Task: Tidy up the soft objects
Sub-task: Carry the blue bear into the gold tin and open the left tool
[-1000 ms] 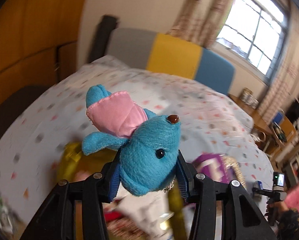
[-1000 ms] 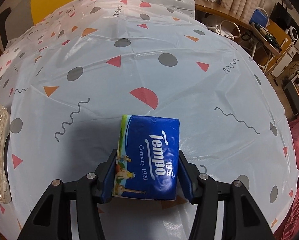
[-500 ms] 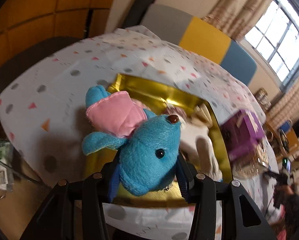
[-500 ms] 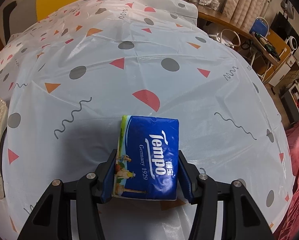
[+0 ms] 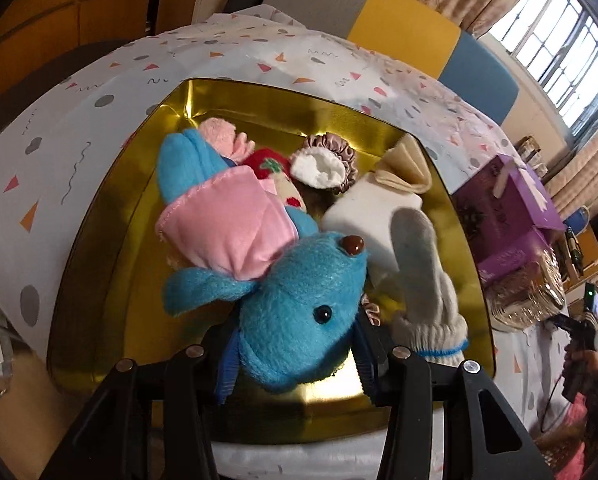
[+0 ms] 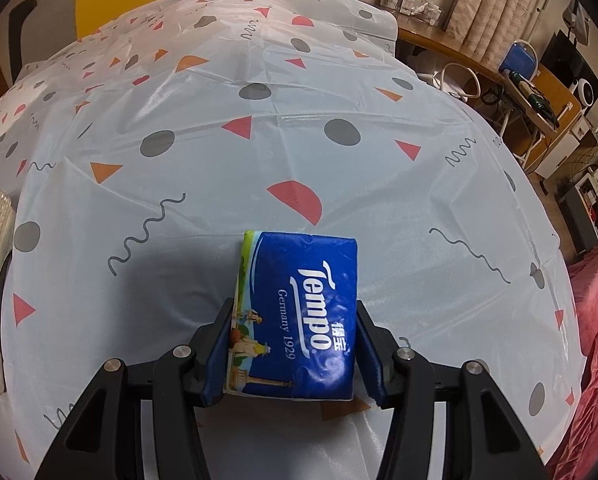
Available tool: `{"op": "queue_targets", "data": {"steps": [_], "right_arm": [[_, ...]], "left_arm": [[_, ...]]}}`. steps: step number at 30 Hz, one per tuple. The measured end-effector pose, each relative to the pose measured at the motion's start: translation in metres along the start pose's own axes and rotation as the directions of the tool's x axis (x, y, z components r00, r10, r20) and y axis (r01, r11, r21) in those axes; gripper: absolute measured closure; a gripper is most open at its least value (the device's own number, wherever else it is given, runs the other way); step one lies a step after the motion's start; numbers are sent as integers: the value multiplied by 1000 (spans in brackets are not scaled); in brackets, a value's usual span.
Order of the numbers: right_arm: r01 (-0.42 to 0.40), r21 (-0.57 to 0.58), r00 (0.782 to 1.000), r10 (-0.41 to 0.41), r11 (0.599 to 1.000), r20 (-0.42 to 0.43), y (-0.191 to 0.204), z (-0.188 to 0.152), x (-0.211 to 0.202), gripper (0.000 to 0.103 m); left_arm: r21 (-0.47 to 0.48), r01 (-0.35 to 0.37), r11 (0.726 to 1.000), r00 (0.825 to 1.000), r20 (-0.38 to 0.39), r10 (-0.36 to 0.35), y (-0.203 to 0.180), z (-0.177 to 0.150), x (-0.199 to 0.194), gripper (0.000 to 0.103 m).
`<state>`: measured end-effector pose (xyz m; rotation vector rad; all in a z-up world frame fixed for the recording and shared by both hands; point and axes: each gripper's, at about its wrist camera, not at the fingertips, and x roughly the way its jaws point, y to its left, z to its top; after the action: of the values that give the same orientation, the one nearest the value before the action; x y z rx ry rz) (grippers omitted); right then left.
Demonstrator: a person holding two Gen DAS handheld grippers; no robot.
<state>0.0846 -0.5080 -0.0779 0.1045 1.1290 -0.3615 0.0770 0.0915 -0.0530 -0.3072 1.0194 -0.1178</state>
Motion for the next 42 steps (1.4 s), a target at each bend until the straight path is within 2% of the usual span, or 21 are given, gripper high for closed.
{"op": "queue_targets", "data": {"steps": [2,7,9,15,21,34,42], "right_arm": [[0,-1,1000,0,1000,0,0,0,0,49],[0,0,1000,0,1000,0,0,0,0,49],[1,-1,1000,-1,1000,0,0,0,0,49],[4,-2,1000,-4,1000,-4,1,0,0,49],[6,-1,1000,-6,1000,-9,1,0,0,49],[11,63,998,-6,998,-68,3,5,3,50],[-26,81,996,33,996,-88,24,2,0,50]], "left_arm": [[-14,-17,1000,1000,-2,17,2,5,4,53],[20,-74,997,997,25,73,-6,3,-4,34],[32,-92,995,995,43,90,-7,-2,-11,30],[60,-165,984,981,114,158,-12,-10,-29,25],[88,-227,970,956,213,204,-22,-13,-50,23],[143,-218,965,943,287,170,-42,-14,-69,22],[164,-196,967,942,307,139,-50,-18,-76,22]]}}
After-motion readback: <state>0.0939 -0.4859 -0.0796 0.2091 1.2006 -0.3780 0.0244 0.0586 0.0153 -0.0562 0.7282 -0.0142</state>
